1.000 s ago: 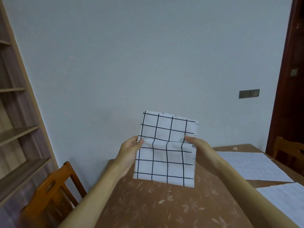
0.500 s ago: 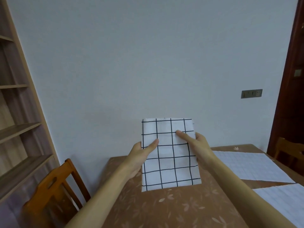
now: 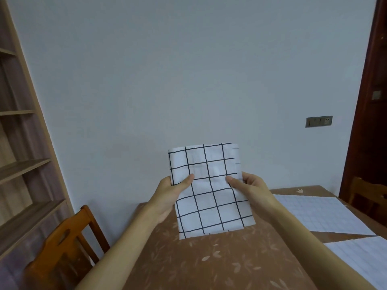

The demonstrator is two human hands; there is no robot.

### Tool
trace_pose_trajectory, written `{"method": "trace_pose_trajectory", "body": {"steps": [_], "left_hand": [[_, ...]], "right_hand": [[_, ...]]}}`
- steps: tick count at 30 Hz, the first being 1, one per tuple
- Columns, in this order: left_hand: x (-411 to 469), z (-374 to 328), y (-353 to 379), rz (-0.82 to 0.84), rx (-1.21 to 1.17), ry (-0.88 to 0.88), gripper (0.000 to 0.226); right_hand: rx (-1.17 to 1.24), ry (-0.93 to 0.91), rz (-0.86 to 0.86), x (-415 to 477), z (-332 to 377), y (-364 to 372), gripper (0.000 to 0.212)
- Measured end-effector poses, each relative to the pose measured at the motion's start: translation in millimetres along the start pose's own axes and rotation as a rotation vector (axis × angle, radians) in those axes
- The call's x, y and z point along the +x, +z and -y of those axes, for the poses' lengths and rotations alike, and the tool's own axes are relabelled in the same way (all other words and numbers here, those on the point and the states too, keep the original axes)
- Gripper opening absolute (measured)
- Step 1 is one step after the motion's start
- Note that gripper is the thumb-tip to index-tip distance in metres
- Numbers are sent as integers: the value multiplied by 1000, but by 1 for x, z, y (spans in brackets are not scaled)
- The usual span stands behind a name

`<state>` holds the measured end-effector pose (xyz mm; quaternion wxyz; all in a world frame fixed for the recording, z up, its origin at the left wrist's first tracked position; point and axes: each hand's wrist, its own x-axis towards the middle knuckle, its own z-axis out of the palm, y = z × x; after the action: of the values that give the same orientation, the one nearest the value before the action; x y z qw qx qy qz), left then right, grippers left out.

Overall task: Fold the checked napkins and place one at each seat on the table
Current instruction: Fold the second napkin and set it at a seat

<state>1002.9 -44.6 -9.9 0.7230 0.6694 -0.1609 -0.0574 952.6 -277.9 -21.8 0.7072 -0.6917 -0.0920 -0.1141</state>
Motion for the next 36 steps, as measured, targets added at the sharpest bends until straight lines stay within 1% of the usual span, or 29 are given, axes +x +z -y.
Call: {"method": "trace_pose_trajectory", "body": {"steps": [1, 2, 4, 5, 6, 8, 9, 12, 13, 15, 18, 21, 23, 26, 28, 31, 34, 36], "left_hand": [[-1, 2, -1, -19, 65, 31, 53], [-1, 6, -1, -43, 132, 64, 60], [-2, 12, 0, -111, 239, 119, 56], [-4, 14, 1, -173, 290, 130, 58], [-4, 15, 2, -212, 304, 125, 60], [-3, 16, 5, -260, 296, 119, 56], [-1, 16, 6, -258, 307, 116, 49], [0, 13, 7, -132, 254, 67, 21], [-1, 11, 8, -100, 214, 48, 20], [-1, 9, 7, -54, 147, 13, 23], [-3, 4, 7, -12, 114, -7, 26], [-8, 1, 9, 13, 165, 38, 27], [-8, 2, 11, -7, 196, 87, 25], [-5, 4, 11, -78, 183, 141, 22], [-3, 4, 9, -107, 149, 157, 21], [-3, 4, 7, -107, 117, 149, 22], [-6, 4, 8, -80, 127, 112, 27], [-9, 6, 10, -52, 180, 85, 38]], "right_hand": [[8, -20, -27, 1, -1, -1, 54], [15, -41, -54, 4, -3, -2, 52], [16, -70, -118, 8, -4, -3, 33], [11, -72, -141, 10, -5, -4, 29], [-4, -82, -159, 11, -4, -2, 31], [-60, -107, -186, 13, -6, -2, 31], [-85, -115, -195, 13, -6, -2, 29], [-84, -97, -181, 12, -7, -1, 13], [-76, -87, -185, 10, -6, 0, 17], [-68, -79, -203, 9, -5, -1, 25], [-106, -115, -216, 8, -2, -4, 23], [-169, -127, -219, 6, 1, -4, 19], [-190, -138, -206, 6, 2, -3, 21], [-133, -98, -148, 4, 3, -5, 27], [-95, -48, -90, 2, 1, -7, 30], [-95, -48, -44, -2, 1, -6, 27], [-73, -86, -109, -2, -1, -3, 25], [-102, -129, -171, -1, -3, 0, 27]]}}
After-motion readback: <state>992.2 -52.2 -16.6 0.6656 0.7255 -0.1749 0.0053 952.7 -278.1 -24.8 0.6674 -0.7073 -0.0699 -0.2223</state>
